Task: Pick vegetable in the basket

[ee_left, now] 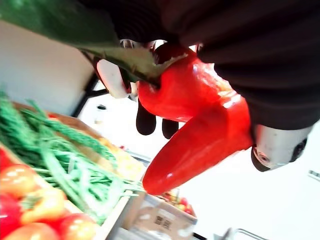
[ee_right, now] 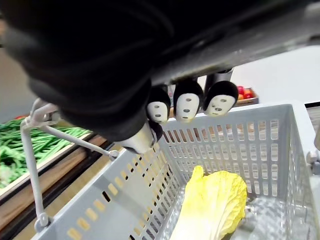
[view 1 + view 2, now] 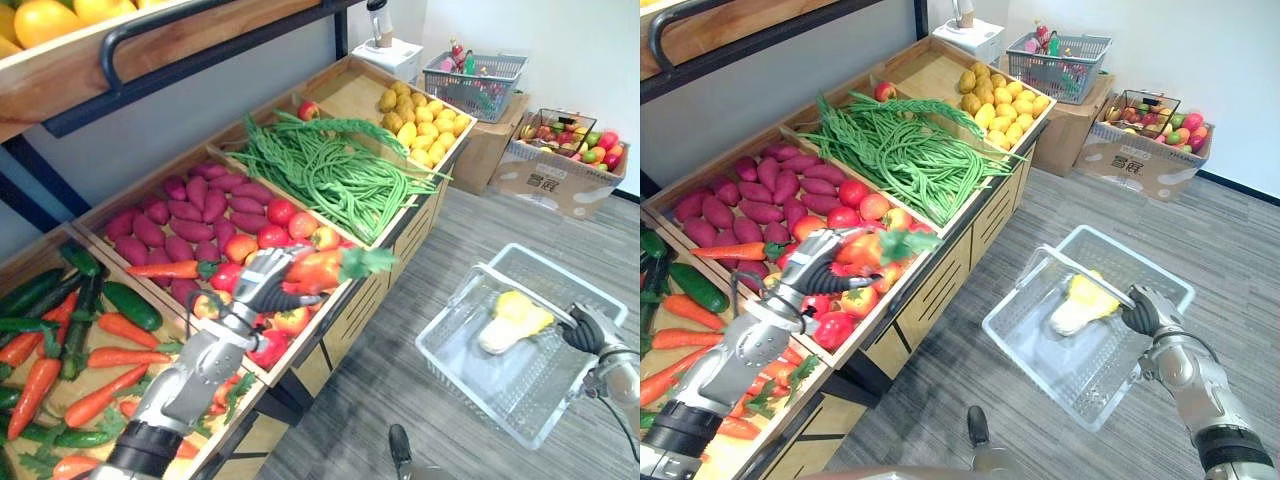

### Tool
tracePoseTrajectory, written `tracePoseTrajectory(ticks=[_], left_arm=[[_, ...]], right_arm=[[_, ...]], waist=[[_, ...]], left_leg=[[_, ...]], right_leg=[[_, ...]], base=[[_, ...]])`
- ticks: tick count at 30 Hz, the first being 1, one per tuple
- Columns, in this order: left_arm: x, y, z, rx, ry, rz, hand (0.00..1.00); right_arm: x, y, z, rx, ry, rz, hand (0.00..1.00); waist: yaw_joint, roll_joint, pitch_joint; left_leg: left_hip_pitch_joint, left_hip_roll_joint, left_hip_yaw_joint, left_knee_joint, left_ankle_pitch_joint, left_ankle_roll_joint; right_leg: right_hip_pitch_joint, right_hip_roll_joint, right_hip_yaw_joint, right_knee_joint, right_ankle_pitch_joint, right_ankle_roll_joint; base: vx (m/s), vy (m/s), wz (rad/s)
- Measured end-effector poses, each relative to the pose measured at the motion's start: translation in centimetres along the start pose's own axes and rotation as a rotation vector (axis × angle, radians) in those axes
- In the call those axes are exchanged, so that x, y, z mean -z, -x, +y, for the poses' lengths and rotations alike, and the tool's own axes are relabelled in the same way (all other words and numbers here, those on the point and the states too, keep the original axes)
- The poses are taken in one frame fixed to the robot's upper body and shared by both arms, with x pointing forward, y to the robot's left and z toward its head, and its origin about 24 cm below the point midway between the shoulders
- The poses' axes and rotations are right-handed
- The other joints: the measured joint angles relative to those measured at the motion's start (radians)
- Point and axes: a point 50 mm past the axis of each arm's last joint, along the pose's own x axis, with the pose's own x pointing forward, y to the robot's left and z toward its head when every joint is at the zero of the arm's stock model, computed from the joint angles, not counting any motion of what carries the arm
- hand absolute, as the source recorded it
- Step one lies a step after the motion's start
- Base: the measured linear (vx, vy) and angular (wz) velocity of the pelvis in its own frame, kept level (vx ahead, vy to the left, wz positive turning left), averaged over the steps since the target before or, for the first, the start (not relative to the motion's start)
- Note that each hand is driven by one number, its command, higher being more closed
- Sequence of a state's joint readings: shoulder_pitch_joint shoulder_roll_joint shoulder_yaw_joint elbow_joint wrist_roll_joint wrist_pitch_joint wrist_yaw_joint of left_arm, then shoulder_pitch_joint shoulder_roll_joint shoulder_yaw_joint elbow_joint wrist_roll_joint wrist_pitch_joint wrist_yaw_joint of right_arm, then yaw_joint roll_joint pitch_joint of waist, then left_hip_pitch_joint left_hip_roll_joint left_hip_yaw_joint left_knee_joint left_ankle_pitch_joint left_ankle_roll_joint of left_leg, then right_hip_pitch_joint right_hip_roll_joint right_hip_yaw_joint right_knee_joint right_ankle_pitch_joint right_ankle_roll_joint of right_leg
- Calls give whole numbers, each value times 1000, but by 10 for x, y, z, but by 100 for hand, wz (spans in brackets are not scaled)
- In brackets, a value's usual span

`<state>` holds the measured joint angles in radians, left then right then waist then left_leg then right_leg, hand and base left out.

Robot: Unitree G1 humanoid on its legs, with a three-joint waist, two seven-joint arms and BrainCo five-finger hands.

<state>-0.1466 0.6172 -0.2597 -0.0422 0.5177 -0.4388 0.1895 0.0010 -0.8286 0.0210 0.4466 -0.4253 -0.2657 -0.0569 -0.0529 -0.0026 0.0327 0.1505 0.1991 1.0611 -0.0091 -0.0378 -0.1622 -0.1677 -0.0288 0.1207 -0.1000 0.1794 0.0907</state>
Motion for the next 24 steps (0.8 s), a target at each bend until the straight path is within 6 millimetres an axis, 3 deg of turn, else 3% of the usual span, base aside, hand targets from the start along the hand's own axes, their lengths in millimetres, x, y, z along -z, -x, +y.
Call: tracePoseTrajectory(ticks=[4,8,17,24], left_arm=[[-23,-15,-7,57,40,-150,100],[-36,-17,-20,139,107,-213,100],[-62,-13,-41,297,183,-354,100],[-74,-11,-54,381,206,-411,100]], right_arm=[[-21,-2,-6,-14,0,-120,100],[-35,-2,-5,-37,22,-198,100],[-41,0,-11,-81,84,-249,100],[-65,2,-20,-62,64,-365,100]], waist=[[0,4,-2],[0,8,-5],[-1,32,-20],[-15,38,-24]], left_leg=[[0,45,30,75,-35,-15],[13,72,64,119,-54,-26],[29,84,105,149,-74,-33],[30,93,111,162,-76,-34]], right_leg=[[0,20,20,1,2,-2],[-1,36,37,9,1,-2],[-3,43,59,15,-1,-2],[-4,46,59,16,-6,-1]], base=[[-51,-56,-23],[-70,-39,-22],[-102,-21,-11],[-101,-33,-2]])
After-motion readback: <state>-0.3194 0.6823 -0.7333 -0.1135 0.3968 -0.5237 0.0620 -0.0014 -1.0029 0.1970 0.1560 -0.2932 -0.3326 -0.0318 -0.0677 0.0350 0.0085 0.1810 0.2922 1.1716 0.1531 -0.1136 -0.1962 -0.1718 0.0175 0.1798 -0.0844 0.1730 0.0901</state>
